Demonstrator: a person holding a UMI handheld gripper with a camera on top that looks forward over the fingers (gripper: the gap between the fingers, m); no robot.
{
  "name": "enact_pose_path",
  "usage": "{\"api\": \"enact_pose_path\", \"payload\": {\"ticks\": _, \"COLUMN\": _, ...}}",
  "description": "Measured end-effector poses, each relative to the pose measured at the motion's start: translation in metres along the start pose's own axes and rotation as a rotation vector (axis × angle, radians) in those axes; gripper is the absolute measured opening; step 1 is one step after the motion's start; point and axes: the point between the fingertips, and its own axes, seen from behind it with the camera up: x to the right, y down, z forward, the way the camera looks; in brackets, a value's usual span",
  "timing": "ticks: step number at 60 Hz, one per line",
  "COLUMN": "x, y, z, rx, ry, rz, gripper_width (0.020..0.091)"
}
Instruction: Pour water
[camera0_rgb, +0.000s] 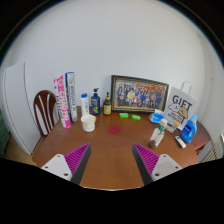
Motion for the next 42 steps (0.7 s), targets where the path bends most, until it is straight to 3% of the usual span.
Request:
{"api": "enact_pose_path", "payload": {"ticks": 23, "x": 0.129, "y": 0.054, "z": 0.041, "rx": 0.006, "ry": 0.169, "rz": 0.070, "gripper_width": 0.0857}}
{"api": "enact_pose_path", "payload": {"ticks": 42, "x": 0.234, "y": 0.067, "z": 0.156, "rx": 0.065, "ry": 0.227, "rz": 0.076, "gripper_width": 0.0856}}
